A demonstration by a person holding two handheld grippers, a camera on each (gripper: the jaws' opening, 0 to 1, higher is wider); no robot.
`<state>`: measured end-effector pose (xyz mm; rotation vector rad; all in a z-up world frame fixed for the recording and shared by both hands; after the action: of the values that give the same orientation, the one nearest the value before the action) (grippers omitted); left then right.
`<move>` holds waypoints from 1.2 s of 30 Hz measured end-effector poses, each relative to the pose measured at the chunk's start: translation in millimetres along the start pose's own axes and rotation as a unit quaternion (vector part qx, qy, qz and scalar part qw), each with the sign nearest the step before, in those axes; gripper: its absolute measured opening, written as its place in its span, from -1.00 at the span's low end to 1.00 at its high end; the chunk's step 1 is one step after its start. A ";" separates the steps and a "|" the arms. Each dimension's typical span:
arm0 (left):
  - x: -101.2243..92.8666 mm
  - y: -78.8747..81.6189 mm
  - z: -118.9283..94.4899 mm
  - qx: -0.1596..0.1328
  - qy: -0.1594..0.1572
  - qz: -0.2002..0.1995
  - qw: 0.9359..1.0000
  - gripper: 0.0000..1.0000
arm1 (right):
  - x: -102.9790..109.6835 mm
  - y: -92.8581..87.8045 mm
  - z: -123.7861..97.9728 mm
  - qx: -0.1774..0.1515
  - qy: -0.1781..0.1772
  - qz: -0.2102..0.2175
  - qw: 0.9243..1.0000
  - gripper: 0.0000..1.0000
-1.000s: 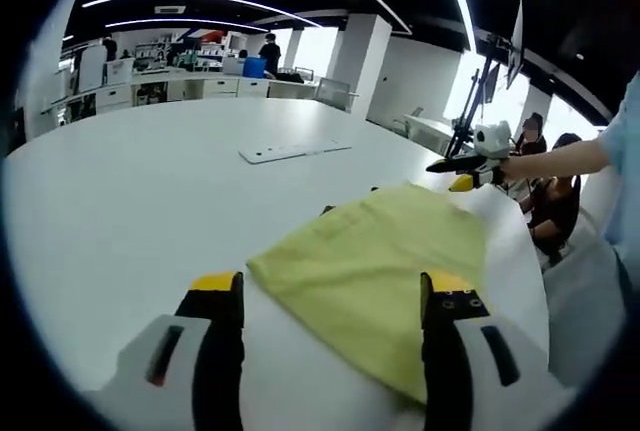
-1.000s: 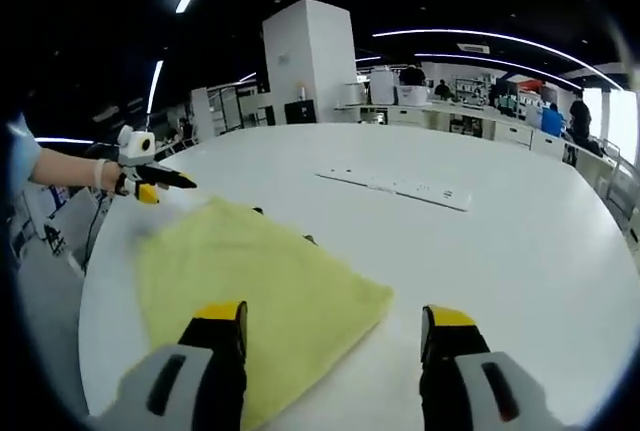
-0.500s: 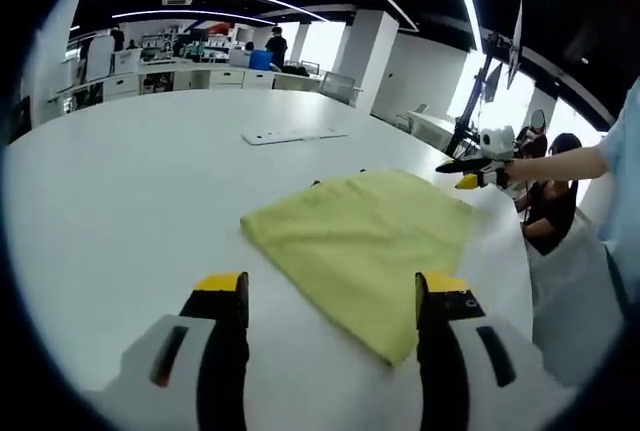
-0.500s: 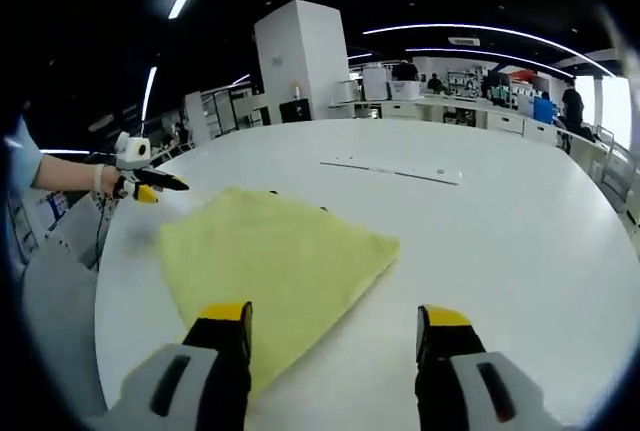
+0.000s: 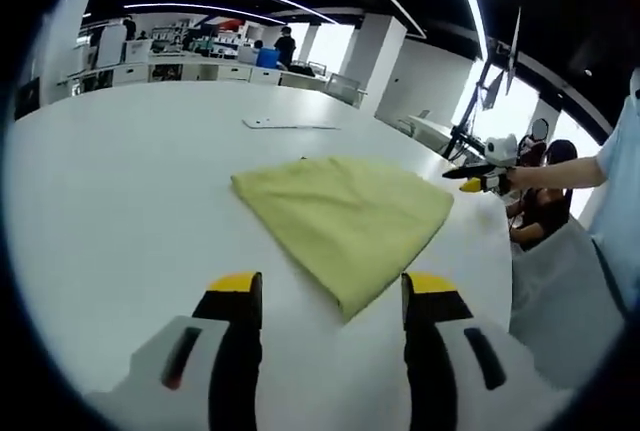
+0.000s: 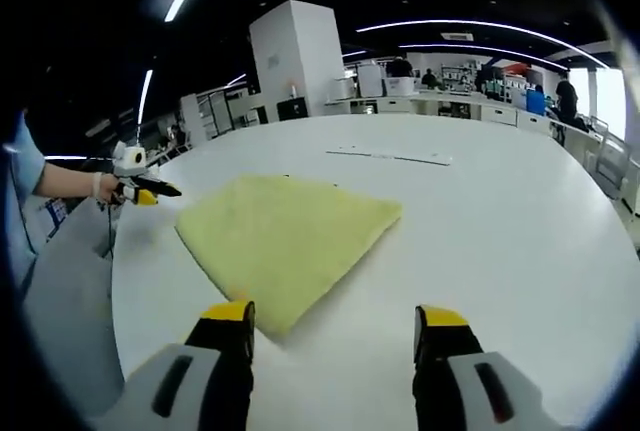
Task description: Fold the garment on the visible template until the final outline fits inside the template.
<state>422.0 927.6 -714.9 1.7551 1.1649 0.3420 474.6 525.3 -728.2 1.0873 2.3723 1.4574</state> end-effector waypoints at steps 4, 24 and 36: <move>-6.5 -17.8 -8.2 0.008 -0.003 -0.006 1.000 -0.02 | 5.3 -8.8 -5.8 0.002 0.000 0.006 1.000 0.27; -14.8 -32.8 3.1 0.024 -0.013 -0.015 1.000 -0.28 | 21.4 -22.1 8.8 0.032 0.028 -0.011 0.999 0.00; -13.3 -32.3 19.8 0.023 -0.005 -0.028 0.999 -0.41 | 37.0 -22.6 26.8 0.043 0.056 -0.027 0.997 -0.41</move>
<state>410.6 908.0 -748.1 1.7583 1.2206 0.2734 449.2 562.5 -752.0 0.9740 2.5422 1.4475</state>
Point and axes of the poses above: the point that each gripper's makers call its tool centre point, and the gripper's own axes: z roughly forward along the fingers, x roughly to its left, y roughly out of its top, the point moved 1 cm from there along -z, roughly backward along the fingers, and after that the axes turned 7 degrees about y, right-handed, at the moved point
